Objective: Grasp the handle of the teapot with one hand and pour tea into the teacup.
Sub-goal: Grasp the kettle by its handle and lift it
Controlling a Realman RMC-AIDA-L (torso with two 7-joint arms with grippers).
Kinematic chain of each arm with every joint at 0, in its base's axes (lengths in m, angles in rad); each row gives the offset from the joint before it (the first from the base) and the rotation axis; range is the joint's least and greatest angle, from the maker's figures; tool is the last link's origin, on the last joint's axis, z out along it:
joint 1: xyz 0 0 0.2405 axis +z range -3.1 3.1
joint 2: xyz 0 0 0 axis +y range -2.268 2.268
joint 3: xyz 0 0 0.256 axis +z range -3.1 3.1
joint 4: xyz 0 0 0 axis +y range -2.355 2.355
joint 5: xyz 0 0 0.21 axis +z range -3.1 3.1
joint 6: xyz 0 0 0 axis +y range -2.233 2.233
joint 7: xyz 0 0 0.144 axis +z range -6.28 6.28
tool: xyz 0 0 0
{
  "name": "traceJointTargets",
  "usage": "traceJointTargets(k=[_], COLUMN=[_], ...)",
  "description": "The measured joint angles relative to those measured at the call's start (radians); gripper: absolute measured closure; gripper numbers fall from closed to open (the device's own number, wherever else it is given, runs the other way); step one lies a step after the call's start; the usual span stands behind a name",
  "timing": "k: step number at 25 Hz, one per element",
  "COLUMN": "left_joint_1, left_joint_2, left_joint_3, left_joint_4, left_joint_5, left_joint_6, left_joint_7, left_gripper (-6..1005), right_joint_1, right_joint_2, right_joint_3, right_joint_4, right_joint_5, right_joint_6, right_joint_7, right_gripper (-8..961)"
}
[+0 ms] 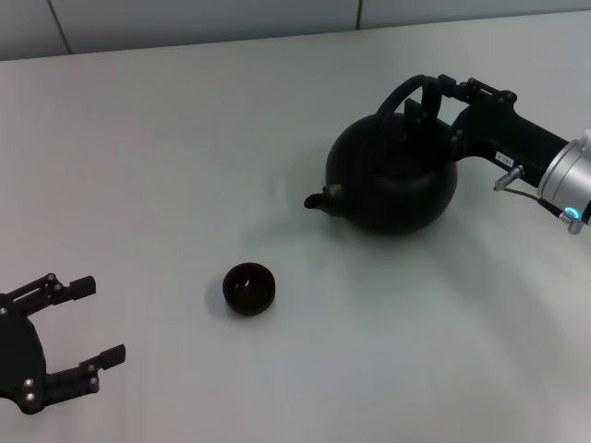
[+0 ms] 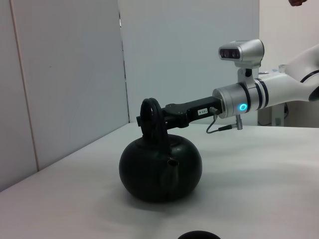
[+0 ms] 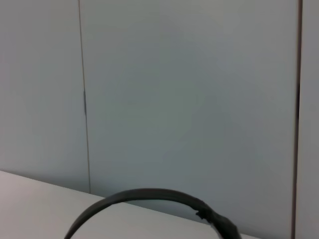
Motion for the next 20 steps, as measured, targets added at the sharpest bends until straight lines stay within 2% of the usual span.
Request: traceJointTargets(k=[6,11,17,20], left_joint_1=[-0.002,-0.004,-0.005,-0.005], left_joint_2=[-0.001,-0.001,-0.002,-0.002], left_joint_3=[-0.006,-0.010,-0.011,-0.011], left_joint_4=[0.001,0.001,0.000,0.000], left_joint_5=[0.000,0.000,0.000,0.000], left_joint_6=[0.000,0.000,-0.003,-0.003], left_joint_7=[0.000,0.000,0.000,0.000], left_gripper=[198,197,197,197], right_joint_1=[-0.002,-0.003,-0.003,-0.002], right_joint_2=[0.002,0.002,0.003,0.002], right_joint_3=[-0.001,-0.001,-0.001,-0.001], right_joint_4=[0.003,0.002,0.001,0.001], right_joint_5=[-0.001,-0.001,-0.001,-0.001], right_joint_6=[0.001,-0.006,-0.008,-0.016], right_joint_7=[0.002,0.002,-0.005,-0.007], right_gripper=[415,648,835,846])
